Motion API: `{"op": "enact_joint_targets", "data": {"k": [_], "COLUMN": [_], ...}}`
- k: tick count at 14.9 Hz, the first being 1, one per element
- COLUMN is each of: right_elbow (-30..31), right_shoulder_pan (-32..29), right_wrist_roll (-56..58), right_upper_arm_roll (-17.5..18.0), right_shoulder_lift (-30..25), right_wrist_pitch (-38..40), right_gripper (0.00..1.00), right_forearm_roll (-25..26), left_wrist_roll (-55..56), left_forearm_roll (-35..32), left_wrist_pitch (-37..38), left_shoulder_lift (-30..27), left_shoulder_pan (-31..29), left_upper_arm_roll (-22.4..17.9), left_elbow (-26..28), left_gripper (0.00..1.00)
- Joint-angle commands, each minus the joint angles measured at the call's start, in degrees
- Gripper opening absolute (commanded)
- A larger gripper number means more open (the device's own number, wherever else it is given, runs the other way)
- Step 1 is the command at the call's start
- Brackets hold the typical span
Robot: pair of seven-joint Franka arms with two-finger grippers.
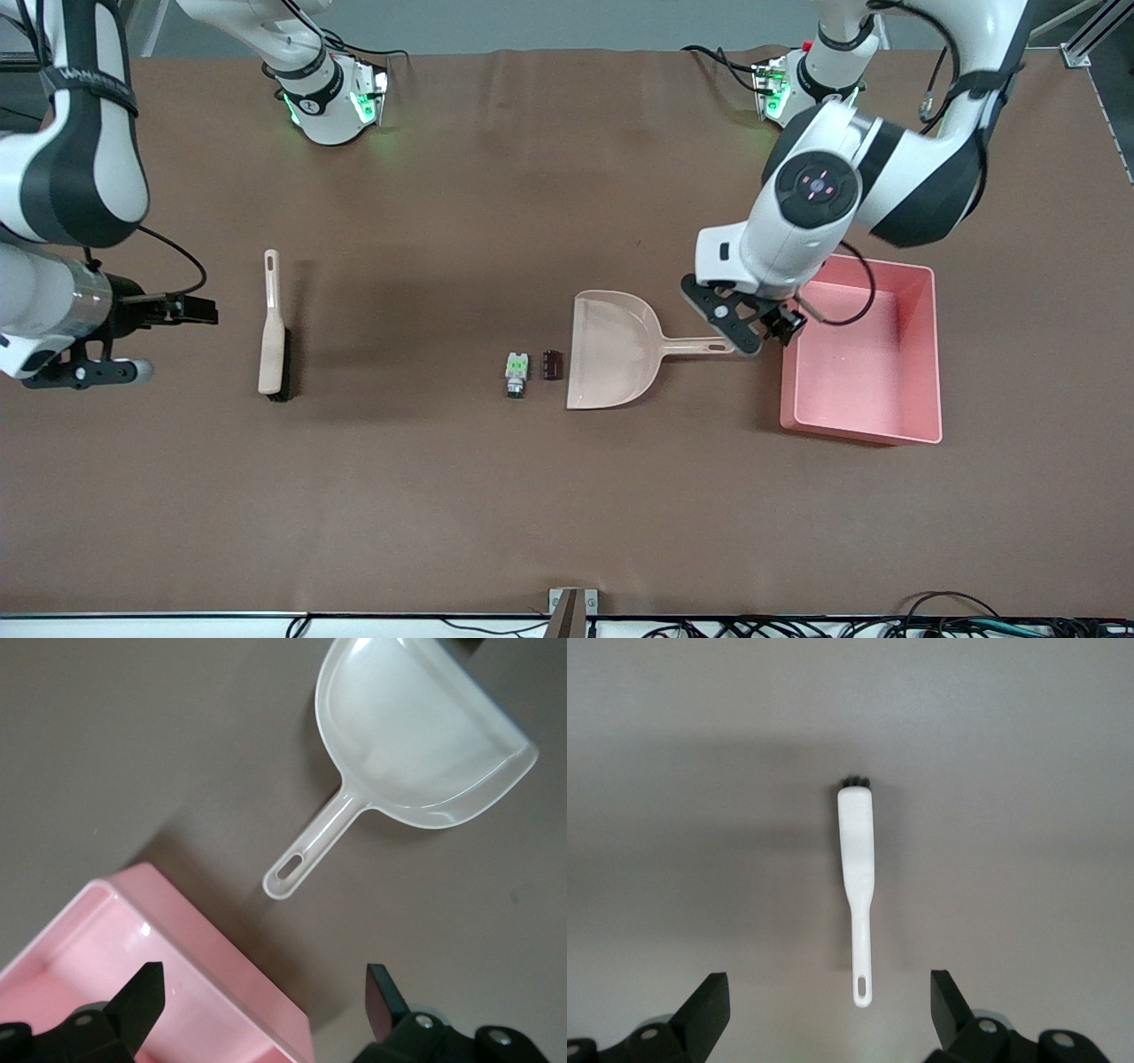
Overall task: Clean e-waste and dump in bin
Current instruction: 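Reach the right gripper to the brush while the left gripper reaches the dustpan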
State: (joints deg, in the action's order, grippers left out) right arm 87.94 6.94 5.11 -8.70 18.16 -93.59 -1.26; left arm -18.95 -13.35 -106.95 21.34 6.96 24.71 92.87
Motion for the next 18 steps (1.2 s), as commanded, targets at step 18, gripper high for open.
{"op": "enact_joint_targets", "data": {"k": [18], "right_elbow": [47.94], "right_shoulder_pan": [-1.23], "right_wrist_roll": [0.87], "right_upper_arm_roll": [0.18], "right_shoulder_lift": [-5.51], "right_wrist_pitch": [-61.35], "right_gripper": [1.0], "right_forearm_roll": [0.56], "left_wrist_roll": [-15.58], "left_forearm_roll": [-16.97], "left_wrist_pitch": [-8.62], "left_shoulder_lift": [11.87], "left_shoulder_pan": [5.52], "left_upper_arm_roll": [0.25], "left_elbow": [0.91], "left_gripper": [0.99]}}
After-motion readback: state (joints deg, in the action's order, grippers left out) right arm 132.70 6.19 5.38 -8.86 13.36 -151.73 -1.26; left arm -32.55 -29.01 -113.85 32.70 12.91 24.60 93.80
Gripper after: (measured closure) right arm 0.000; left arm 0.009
